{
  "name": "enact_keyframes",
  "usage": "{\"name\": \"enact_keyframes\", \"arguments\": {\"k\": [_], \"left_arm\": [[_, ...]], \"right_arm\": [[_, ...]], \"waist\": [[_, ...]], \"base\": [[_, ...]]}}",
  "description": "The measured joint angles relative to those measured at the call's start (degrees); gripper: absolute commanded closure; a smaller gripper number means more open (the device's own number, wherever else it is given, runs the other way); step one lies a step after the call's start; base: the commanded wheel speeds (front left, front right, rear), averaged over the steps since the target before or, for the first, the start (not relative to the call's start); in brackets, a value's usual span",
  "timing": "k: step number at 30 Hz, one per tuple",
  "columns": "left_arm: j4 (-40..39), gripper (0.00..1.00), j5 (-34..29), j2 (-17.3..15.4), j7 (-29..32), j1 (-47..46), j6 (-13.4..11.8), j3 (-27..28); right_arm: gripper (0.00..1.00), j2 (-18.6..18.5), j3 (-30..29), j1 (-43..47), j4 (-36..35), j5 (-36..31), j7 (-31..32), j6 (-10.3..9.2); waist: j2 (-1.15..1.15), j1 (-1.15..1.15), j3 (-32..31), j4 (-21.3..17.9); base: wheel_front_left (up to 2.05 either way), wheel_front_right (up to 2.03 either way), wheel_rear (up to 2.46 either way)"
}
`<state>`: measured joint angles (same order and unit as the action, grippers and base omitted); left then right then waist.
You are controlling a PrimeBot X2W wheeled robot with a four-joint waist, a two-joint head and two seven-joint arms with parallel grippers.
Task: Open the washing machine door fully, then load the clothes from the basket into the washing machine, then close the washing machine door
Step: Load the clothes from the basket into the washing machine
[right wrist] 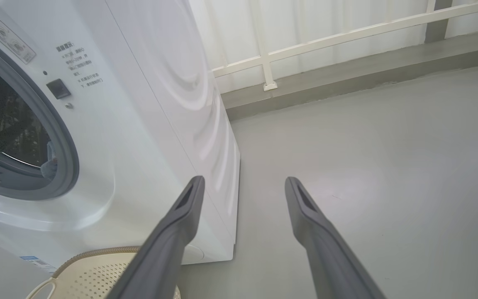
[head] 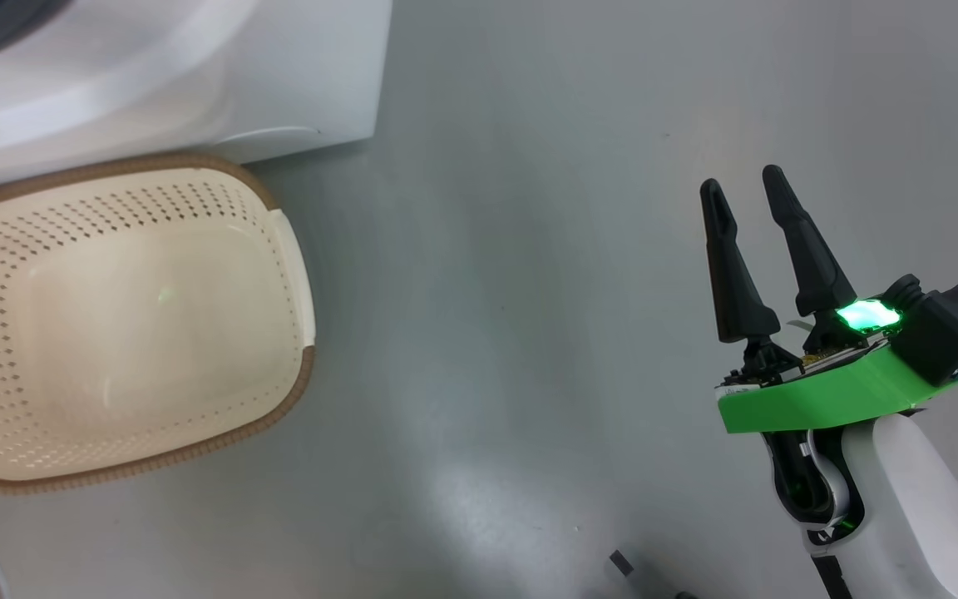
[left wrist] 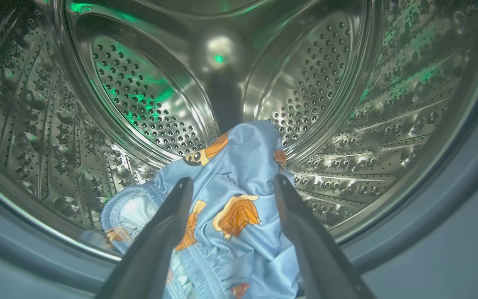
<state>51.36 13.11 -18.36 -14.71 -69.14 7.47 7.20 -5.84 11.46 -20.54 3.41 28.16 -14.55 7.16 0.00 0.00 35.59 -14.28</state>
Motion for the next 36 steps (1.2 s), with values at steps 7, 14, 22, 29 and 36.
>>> {"name": "enact_keyframes", "arguments": {"k": [7,14,22,29,36], "left_arm": [[-6.2,0.00,-1.3,2.1,0.0,6.4,0.0,2.4],[-11.2,0.00,-1.8,4.4,0.0,14.0,0.0,4.3],[-17.0,0.00,-2.2,6.9,0.0,24.3,0.0,5.0],[-20.5,0.00,-3.2,8.9,0.0,31.9,0.0,5.4],[-22.8,0.00,-3.7,9.5,0.0,38.1,0.0,4.8]], "right_arm": [[0.00,-0.8,0.0,1.3,0.4,0.0,0.0,0.00],[0.00,-1.6,0.0,1.5,0.9,0.0,0.0,0.01],[0.00,-2.9,0.1,3.9,2.0,0.0,0.0,0.00],[0.00,-4.0,0.0,6.5,2.8,0.0,0.0,0.01],[0.00,-5.3,-0.3,8.3,3.2,0.0,0.0,0.00]], "waist": [[0.00,0.00,-2.6,1.0],[0.00,0.00,-5.9,1.9],[0.00,0.00,-10.3,2.9],[0.00,0.00,-14.3,4.1],[0.00,0.00,-18.1,5.6]], "base": [[0.00,0.00,0.00],[0.00,0.00,0.00],[0.00,0.00,0.00],[0.00,0.00,0.00],[0.00,0.00,0.00]]}}
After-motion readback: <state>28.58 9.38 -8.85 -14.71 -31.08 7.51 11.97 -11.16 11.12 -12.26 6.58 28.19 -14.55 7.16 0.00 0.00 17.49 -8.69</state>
